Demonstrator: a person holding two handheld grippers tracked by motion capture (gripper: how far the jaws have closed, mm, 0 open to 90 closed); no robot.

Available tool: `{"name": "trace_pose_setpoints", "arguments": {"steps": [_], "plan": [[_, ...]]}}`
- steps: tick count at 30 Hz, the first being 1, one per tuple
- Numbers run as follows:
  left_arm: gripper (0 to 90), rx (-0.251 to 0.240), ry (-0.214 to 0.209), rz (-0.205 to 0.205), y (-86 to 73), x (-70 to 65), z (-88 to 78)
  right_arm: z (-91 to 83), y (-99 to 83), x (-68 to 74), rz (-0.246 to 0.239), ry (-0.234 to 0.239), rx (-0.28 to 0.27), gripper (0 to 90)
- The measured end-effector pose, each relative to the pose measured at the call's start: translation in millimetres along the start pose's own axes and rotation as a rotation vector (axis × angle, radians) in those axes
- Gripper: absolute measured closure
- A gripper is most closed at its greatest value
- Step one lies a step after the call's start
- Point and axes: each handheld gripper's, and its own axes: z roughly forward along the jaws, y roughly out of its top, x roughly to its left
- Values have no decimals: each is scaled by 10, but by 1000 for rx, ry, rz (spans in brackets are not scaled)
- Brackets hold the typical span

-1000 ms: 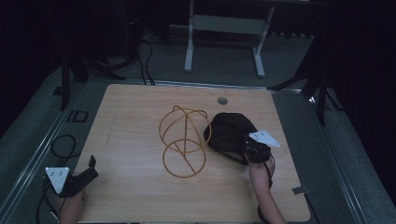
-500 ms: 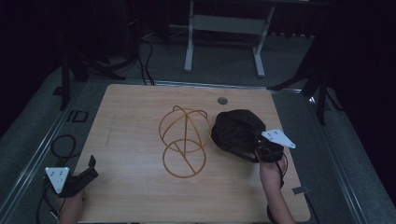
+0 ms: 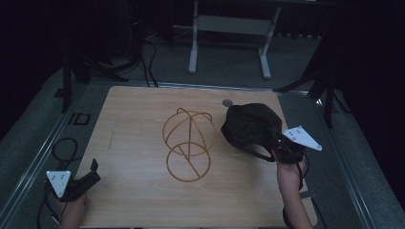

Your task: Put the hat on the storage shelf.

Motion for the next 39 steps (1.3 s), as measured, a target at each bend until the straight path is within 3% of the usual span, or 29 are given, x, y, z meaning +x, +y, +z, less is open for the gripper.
{"name": "trace_pose_setpoints", "arguments": {"steps": [14, 21, 30, 39], "plan": [[6, 0, 2, -3, 0, 1, 1, -201, 418, -79, -33, -6, -71, 879], [6, 1, 2, -1, 1, -1, 2, -306, 704, -43, -57, 0, -127, 879], [6, -2, 0, -4, 0, 2, 0, -319, 1009, 95, -98, 27, -162, 879], [6, -2, -3, -7, -1, 4, -2, -295, 1144, 287, -115, 62, -182, 879]]}}
